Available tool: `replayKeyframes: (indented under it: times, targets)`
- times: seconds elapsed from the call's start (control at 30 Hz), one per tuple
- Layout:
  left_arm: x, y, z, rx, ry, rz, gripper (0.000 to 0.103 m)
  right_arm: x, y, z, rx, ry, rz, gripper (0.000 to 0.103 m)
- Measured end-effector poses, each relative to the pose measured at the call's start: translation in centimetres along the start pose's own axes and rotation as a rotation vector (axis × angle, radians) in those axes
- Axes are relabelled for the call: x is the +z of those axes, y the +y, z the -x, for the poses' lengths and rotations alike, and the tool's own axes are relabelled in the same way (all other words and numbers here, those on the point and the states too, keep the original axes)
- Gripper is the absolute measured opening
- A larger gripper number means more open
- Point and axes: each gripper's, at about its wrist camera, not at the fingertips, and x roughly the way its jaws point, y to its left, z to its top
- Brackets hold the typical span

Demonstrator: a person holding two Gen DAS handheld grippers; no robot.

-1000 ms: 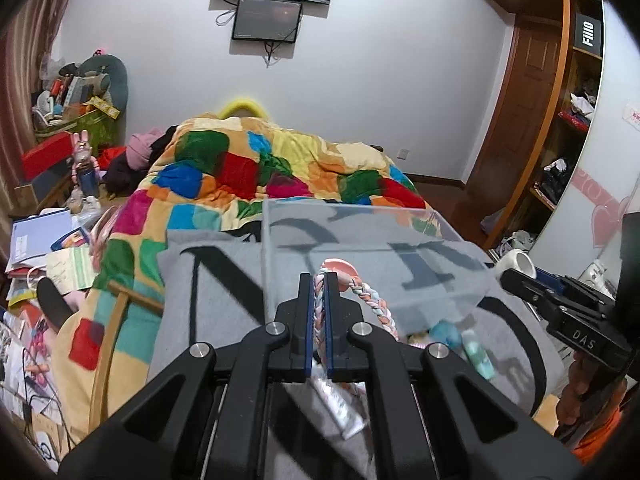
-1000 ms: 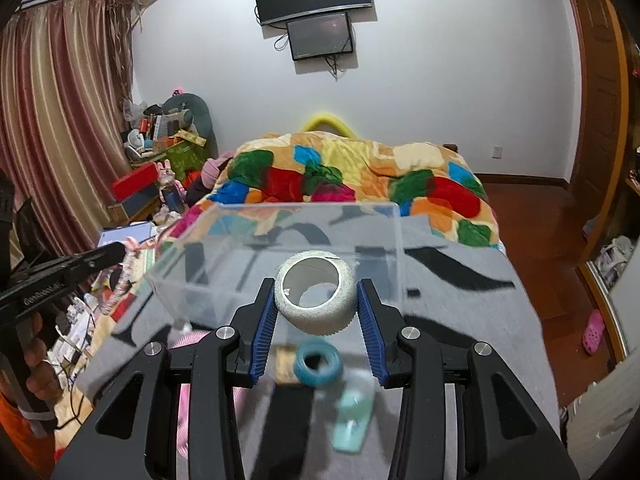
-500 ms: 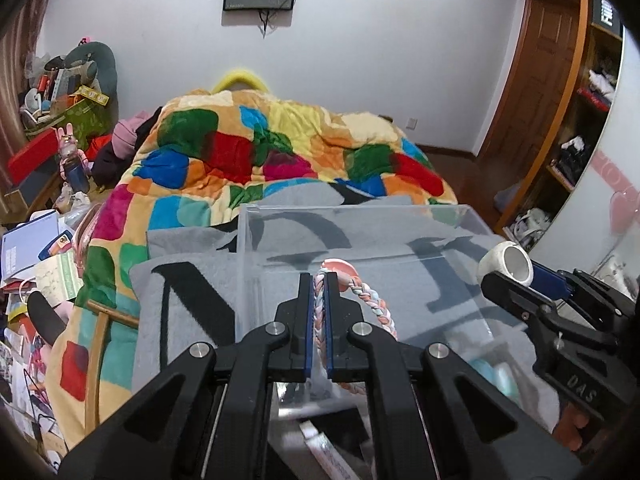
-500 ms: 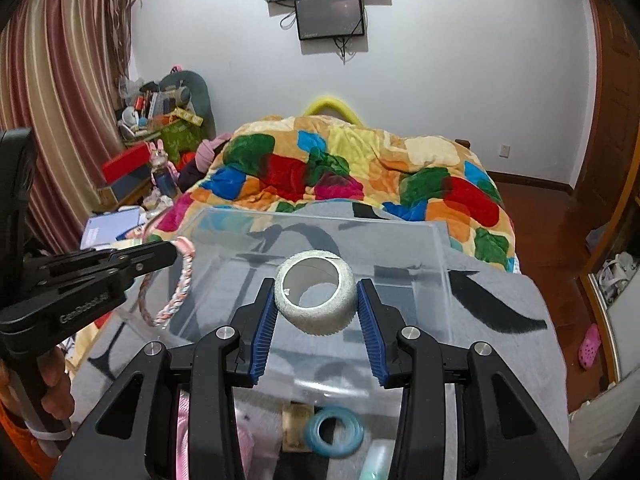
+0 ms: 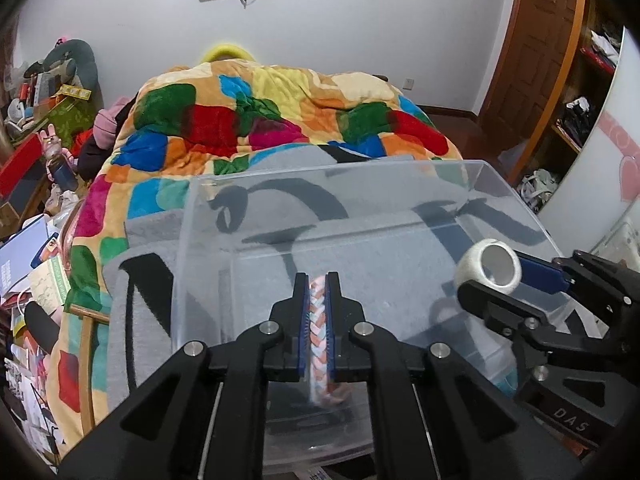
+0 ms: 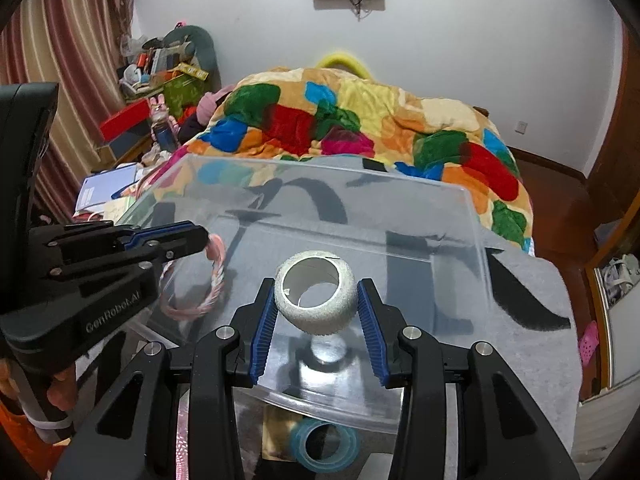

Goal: Organize objects
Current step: 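Carry the strap and tape roll into the clear box and open both tools, then grasp the bagged pink rope with the left tool while the right tool grasps the mint-green bottle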

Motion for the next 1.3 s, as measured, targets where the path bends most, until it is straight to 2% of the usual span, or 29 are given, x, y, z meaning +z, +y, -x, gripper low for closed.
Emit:
replayKeyframes:
  times: [0.1, 0.17, 0.23, 0.27, 0.43, 0.63, 0.83, 1.1, 1.3]
  targets:
    - [0.0, -0.2, 0.6, 0.001, -0.009, -0.011, 0.011, 0.0, 0.3, 0.1, 0.003, 0.003, 0.009, 0.04]
    - [0.0, -0.2, 1.3, -0.004, -0.019, -0.01, 0.018, 0.0, 0.4, 0.4, -0.003, -0.004, 0.014, 0.05]
    - [0.1, -0.1, 2.2, -0.014, -0.036, -0.006, 0.03, -0.1, 0.5, 1.0, -0.007, -0.021, 0.016, 0.055]
    - [0.1, -0.1, 2.7, -0.017, -0.046, -0.004, 0.033, -0.1, 0.4, 1.4, -0.007, -0.031, 0.016, 0.056]
    - [-0.1, 0.1, 5.6, -0.021, -0.102, 0.002, 0.063, -0.4, 0.4, 3.8, -0.011, -0.074, 0.022, 0.061]
    - [-1.7, -0.4, 8.7, -0.021, -0.148, 0.002, 0.089, -1.7, 0.1, 6.9, -0.025, -0.126, 0.028, 0.067]
    - [-4.0, -1.8, 10.3, 0.007, -0.168, -0.031, 0.099, -3.9, -0.5, 8.9, -0.037, -0.132, 0.026, 0.069]
    - [-7.7, -3.7, 9.9, -0.009, -0.128, -0.052, 0.1, -8.1, -1.8, 9.3, -0.055, -0.093, -0.013, 0.069]
    - [-9.9, -4.3, 8.3, -0.036, -0.07, -0.017, 0.1, -10.9, -2.4, 8.1, -0.061, -0.042, -0.036, 0.069]
